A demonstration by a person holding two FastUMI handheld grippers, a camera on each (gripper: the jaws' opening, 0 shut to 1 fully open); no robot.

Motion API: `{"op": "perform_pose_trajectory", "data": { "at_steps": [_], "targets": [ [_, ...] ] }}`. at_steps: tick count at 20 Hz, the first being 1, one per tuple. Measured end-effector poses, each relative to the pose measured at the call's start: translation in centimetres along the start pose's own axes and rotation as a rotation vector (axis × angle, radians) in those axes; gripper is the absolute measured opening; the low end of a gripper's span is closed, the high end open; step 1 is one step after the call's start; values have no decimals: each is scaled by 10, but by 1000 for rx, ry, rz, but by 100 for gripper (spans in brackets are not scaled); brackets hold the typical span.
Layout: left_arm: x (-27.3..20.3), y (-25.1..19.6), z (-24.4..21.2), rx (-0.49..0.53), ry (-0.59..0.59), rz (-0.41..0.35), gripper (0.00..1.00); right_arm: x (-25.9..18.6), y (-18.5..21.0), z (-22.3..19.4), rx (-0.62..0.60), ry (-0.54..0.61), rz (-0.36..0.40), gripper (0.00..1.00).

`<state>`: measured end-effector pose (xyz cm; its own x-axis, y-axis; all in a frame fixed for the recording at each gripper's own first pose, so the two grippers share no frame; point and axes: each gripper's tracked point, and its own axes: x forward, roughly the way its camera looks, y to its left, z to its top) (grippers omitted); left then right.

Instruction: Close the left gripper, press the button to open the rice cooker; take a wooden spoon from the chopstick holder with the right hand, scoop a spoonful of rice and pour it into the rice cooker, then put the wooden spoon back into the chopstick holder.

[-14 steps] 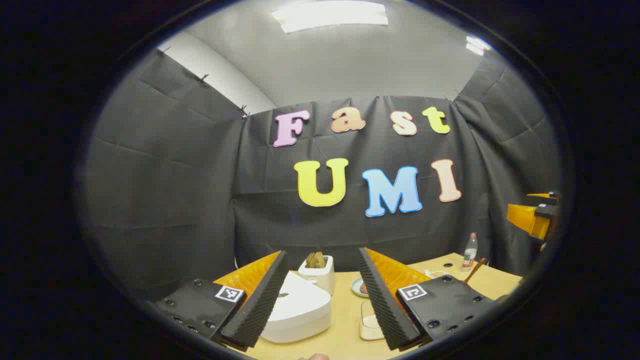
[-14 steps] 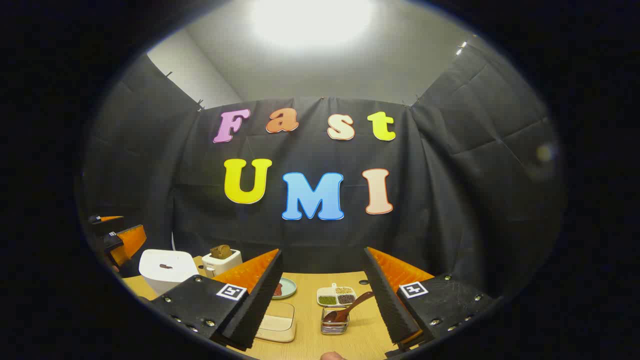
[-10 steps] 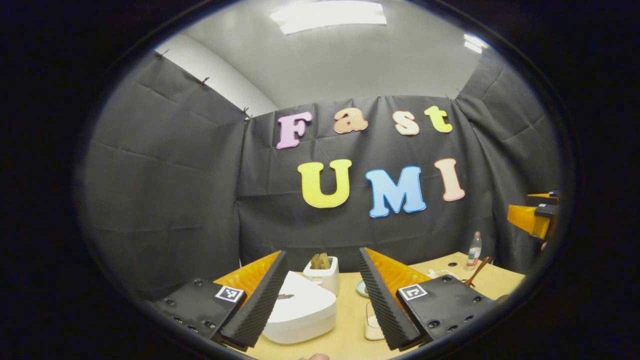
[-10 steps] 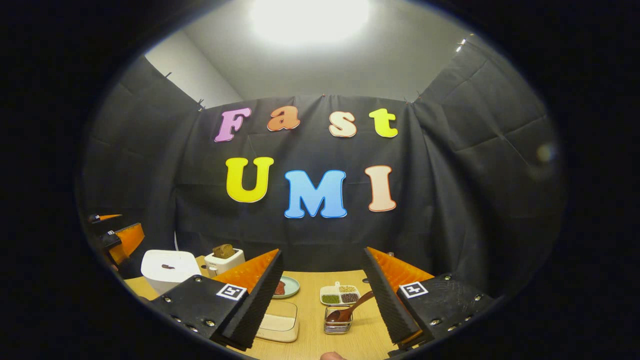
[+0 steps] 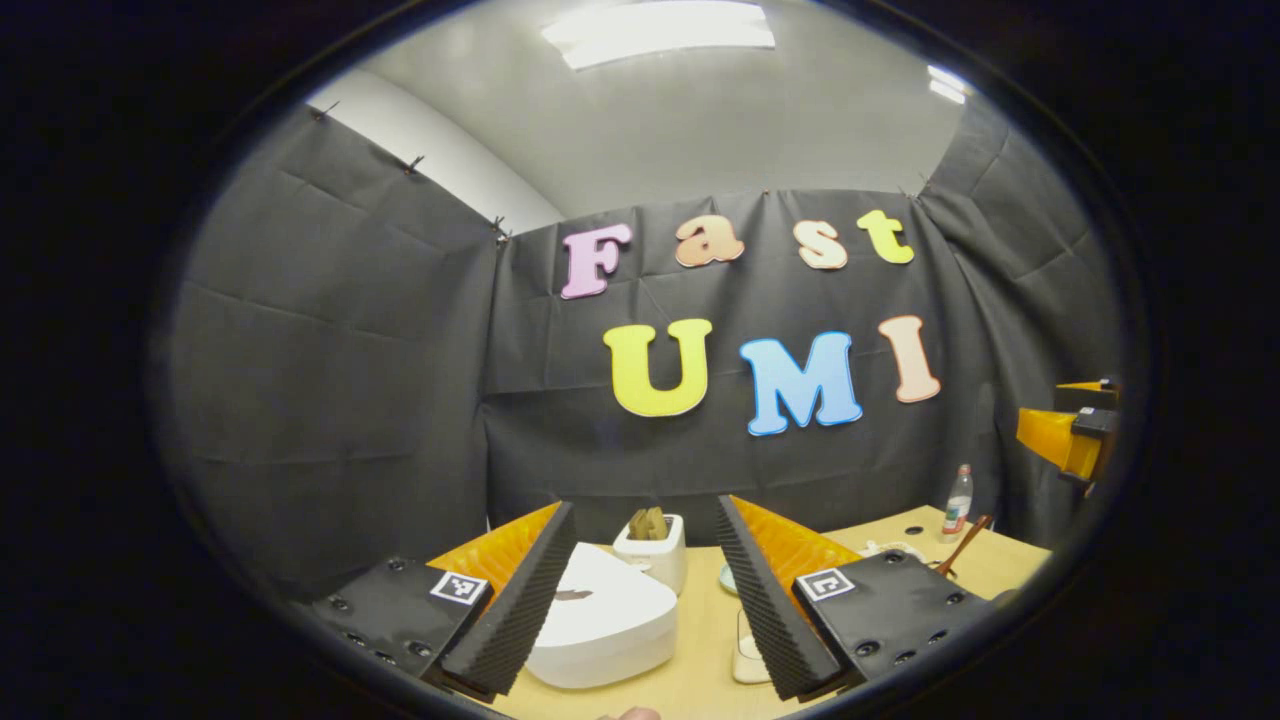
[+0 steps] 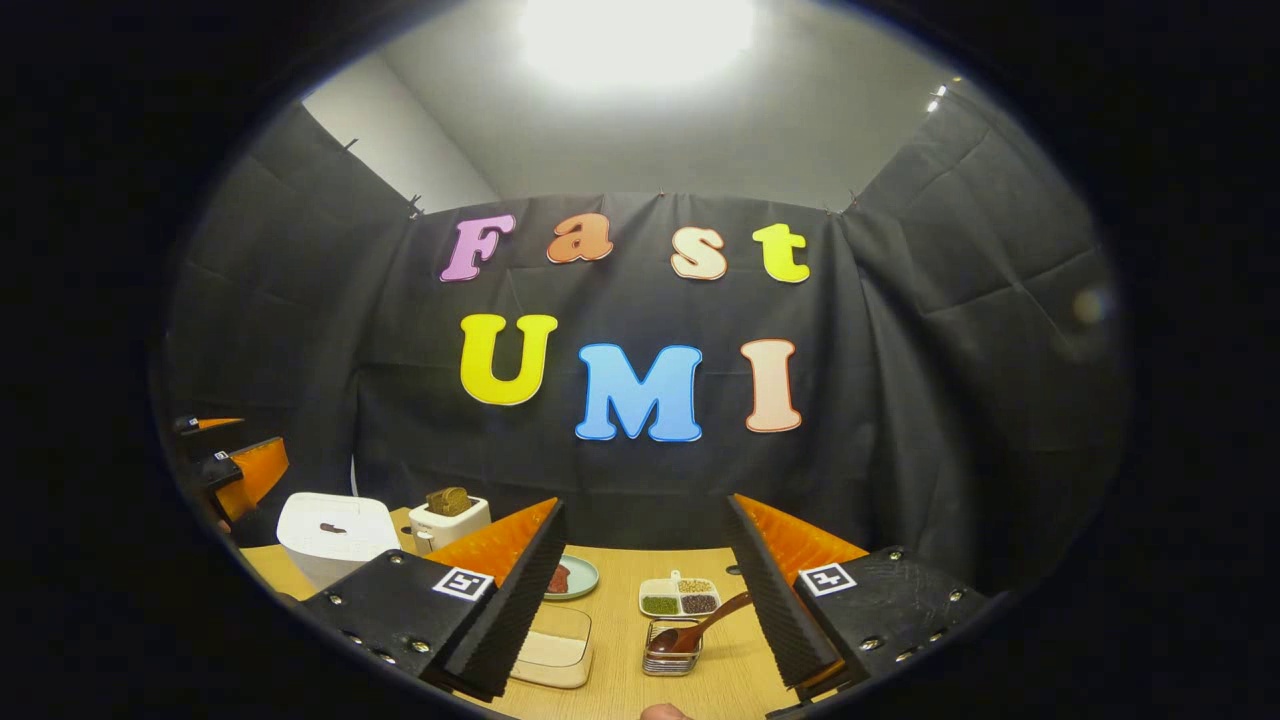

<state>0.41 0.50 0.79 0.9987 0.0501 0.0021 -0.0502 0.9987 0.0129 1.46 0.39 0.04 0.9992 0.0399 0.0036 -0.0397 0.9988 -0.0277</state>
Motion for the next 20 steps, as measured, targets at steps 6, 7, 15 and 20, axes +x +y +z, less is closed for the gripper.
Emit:
{"op": "perform_pose_trajectory", "data": {
  "at_steps": [6, 7, 15, 20],
  "targets": [
    [-2, 1, 2, 6, -6, 18, 96, 1, -2, -2, 6, 6, 7, 95],
    [-2, 2, 4, 9, -9, 24, 96, 1, -2, -3, 10, 8, 7, 95],
    [1, 3, 5, 5, -20, 27, 67, 1, -3, -3, 5, 6, 8, 95],
    [6, 7, -1, 2, -6, 35, 24, 4, 0, -5, -1, 11, 7, 95]
  ]
}}
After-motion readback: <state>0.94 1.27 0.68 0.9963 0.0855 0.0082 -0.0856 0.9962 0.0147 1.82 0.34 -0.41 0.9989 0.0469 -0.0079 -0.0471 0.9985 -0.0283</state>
